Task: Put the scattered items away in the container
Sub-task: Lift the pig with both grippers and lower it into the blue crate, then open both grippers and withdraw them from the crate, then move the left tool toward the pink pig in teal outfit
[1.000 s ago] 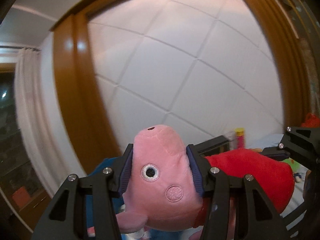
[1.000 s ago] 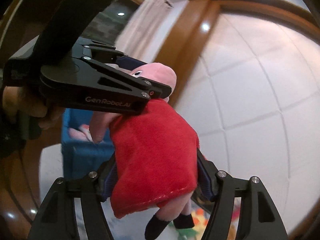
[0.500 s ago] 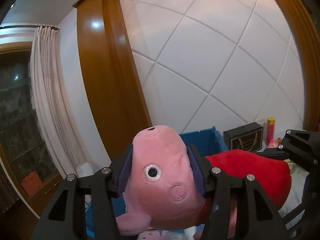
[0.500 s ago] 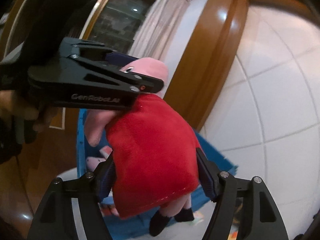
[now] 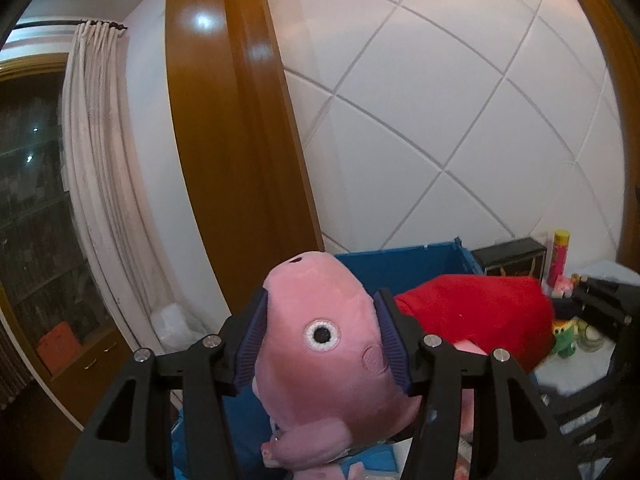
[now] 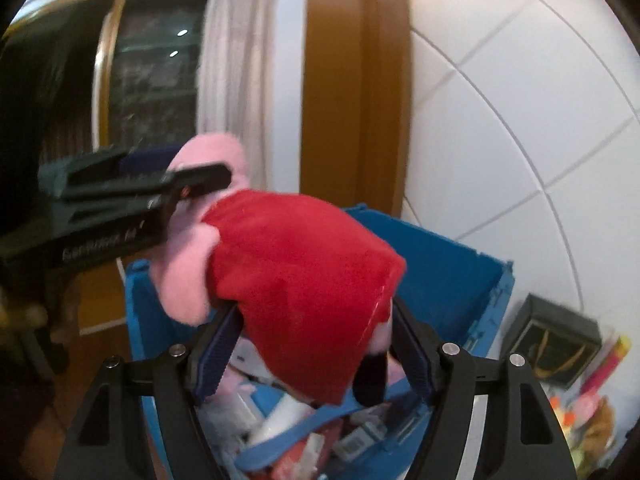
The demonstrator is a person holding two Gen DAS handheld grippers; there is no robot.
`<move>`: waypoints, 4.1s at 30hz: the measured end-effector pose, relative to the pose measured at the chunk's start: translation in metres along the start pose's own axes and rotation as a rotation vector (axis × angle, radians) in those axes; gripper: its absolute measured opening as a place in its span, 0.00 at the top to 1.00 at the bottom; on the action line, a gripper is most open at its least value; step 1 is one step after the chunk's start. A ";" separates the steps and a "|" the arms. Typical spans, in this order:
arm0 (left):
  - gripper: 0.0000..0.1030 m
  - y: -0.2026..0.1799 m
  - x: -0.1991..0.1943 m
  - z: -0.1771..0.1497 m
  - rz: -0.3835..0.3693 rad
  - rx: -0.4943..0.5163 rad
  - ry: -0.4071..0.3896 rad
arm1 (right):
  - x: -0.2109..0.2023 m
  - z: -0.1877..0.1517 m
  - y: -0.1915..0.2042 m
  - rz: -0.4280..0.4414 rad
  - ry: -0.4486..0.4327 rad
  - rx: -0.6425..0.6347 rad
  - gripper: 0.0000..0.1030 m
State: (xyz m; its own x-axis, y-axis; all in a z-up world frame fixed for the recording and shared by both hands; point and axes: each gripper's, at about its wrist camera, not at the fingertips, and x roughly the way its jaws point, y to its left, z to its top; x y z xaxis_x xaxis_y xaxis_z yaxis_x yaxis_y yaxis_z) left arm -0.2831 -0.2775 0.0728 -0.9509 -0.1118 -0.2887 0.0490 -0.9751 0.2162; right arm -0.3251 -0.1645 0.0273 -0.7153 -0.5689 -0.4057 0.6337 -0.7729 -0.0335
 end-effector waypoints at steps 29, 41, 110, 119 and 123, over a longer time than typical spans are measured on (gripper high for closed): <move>0.00 -0.085 -0.104 -0.032 -0.033 0.060 -0.222 | -0.182 -0.063 -0.053 -0.352 -0.174 0.250 0.01; 0.00 -0.150 -0.127 -0.026 -0.113 0.061 -0.234 | -0.276 -0.129 -0.079 -0.528 -0.140 0.291 0.01; 0.00 -0.388 -0.130 -0.165 -0.341 0.033 0.062 | -0.310 -0.314 -0.243 -0.639 0.245 0.386 0.01; 0.00 -0.425 -0.115 -0.198 -0.417 0.091 0.102 | -0.264 -0.338 -0.286 -0.545 0.332 0.454 0.01; 0.00 -0.448 -0.105 -0.213 -0.485 0.112 0.086 | -0.248 -0.346 -0.312 -0.527 0.377 0.493 0.01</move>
State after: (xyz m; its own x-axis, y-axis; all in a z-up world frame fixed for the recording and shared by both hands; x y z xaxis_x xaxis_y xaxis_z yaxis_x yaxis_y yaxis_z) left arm -0.1402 0.1304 -0.1927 -0.8273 0.3287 -0.4556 -0.4294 -0.8929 0.1355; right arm -0.2433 0.3147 -0.1776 -0.6805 -0.0313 -0.7321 -0.0237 -0.9976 0.0646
